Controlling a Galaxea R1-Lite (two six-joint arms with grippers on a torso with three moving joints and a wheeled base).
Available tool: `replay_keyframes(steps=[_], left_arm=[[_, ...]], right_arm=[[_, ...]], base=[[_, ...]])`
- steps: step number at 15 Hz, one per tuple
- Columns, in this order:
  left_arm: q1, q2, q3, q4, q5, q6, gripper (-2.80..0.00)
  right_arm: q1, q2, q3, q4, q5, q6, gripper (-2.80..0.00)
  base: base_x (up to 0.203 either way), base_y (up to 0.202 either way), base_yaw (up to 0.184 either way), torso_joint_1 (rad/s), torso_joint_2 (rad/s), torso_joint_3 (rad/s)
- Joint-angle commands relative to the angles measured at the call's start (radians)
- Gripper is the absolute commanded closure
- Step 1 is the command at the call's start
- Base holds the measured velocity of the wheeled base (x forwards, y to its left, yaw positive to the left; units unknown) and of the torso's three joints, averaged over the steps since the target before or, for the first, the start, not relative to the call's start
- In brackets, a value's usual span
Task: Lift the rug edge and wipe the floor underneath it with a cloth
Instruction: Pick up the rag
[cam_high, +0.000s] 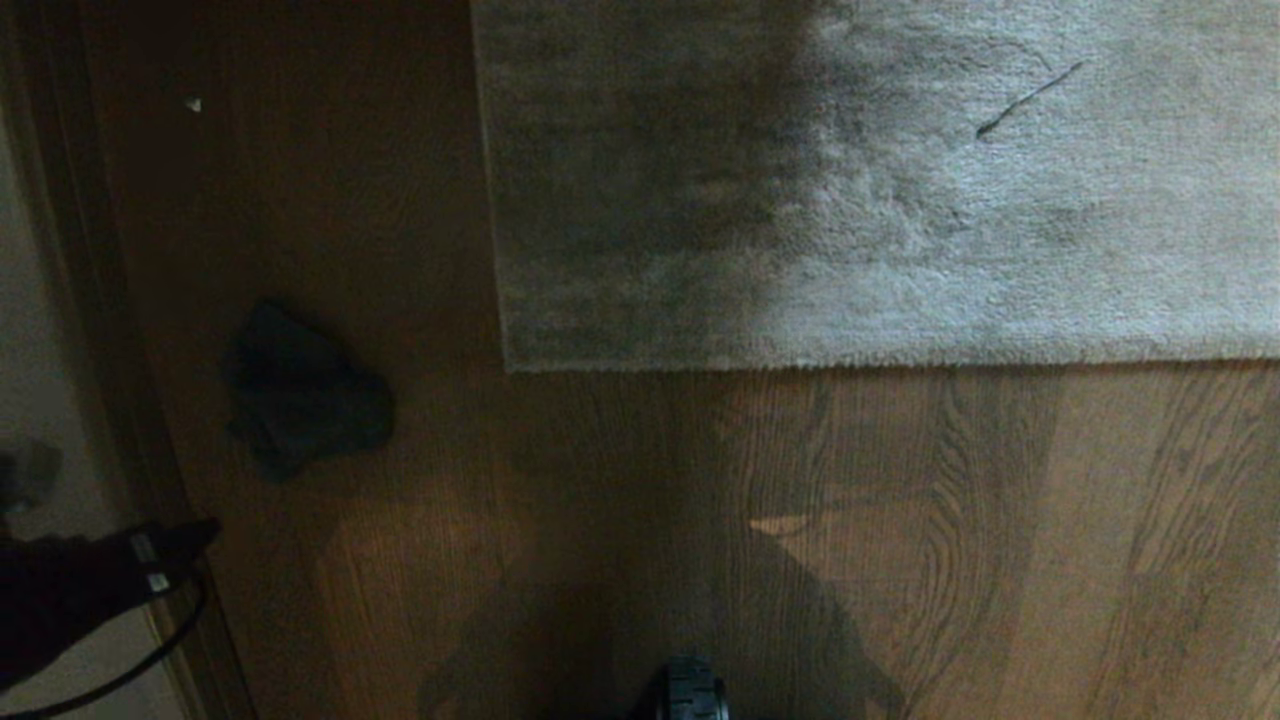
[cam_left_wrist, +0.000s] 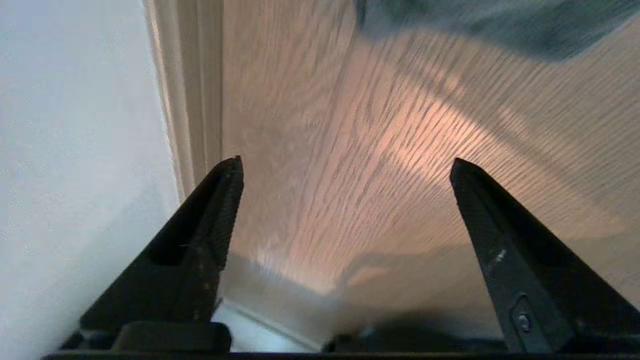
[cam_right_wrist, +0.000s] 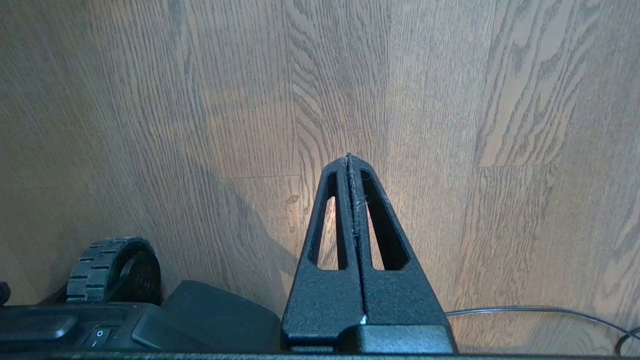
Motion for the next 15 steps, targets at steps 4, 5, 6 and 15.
replay_keyframes(steps=[4,5,6,15], left_arm=[[0.000,0.208,-0.001,-0.164,-0.049,-0.003,-2.80],[-0.001,0.235,-0.001,-0.197,-0.066,-0.003,-2.80],[-0.002,0.256,-0.002,-0.215,-0.077,-0.003,-2.80],[-0.054,0.283,-0.002,-0.219,-0.144,-0.046,-2.80]], right_arm=[[0.000,0.000,0.000,0.000,0.000,0.000,0.00],[0.000,0.000,0.000,0.000,0.000,0.000,0.00],[0.000,0.000,0.000,0.000,0.000,0.000,0.00],[0.001,0.000,0.000,0.000,0.000,0.000,0.00]], base=[[0.000,0.000,0.000,0.000,0.00,0.000],[0.000,0.000,0.000,0.000,0.00,0.000],[0.000,0.000,0.000,0.000,0.00,0.000],[0.000,0.000,0.000,0.000,0.00,0.000]])
